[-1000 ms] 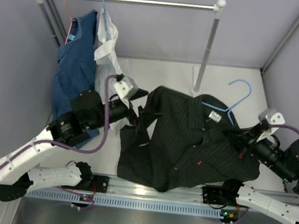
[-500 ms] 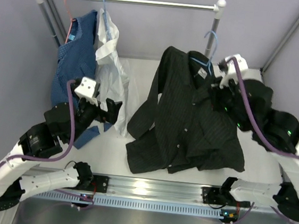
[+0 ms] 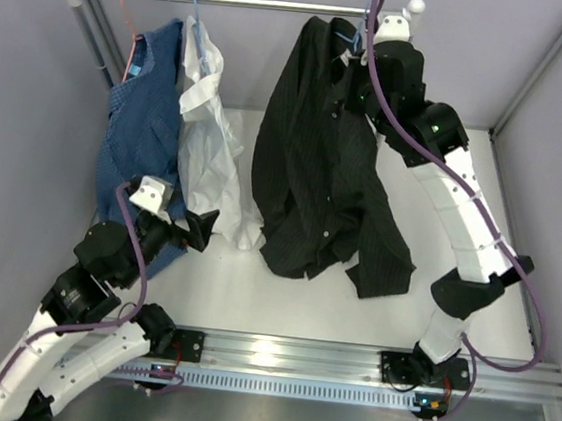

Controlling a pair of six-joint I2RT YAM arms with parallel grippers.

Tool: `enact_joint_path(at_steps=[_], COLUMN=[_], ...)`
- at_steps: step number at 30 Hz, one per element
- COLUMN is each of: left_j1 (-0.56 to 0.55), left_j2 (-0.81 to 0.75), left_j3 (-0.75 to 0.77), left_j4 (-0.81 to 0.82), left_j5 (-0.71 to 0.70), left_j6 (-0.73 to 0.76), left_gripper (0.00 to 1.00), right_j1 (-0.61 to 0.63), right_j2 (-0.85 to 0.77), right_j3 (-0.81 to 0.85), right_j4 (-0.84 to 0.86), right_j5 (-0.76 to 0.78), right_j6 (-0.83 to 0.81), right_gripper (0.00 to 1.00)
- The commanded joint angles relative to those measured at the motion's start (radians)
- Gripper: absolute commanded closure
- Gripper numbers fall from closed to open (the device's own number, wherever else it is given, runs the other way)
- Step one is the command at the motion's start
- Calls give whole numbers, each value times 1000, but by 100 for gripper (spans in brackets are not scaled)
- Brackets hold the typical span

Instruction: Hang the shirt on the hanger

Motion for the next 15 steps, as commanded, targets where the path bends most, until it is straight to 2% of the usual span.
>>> enact_joint_path(at_steps=[1, 7, 9, 15], left_j1=[137, 291, 314, 331], left_j2=[-1, 4, 7, -9], left_j3=[-21, -49, -60, -78], left_j4=[81, 78, 78, 78], left_j5=[171, 308, 365, 392], left_j6=[-34, -80, -98, -109], left_gripper=[2, 2, 2, 2], right_j1=[-29, -44, -49, -46], right_j2=[57, 140, 168, 209], right_j3=[147, 157, 157, 91], right_j4=[144, 238, 250, 278], right_j5=[49, 49, 54, 25], right_j6=[78, 115, 127, 155], right_gripper=[100, 100, 100, 100])
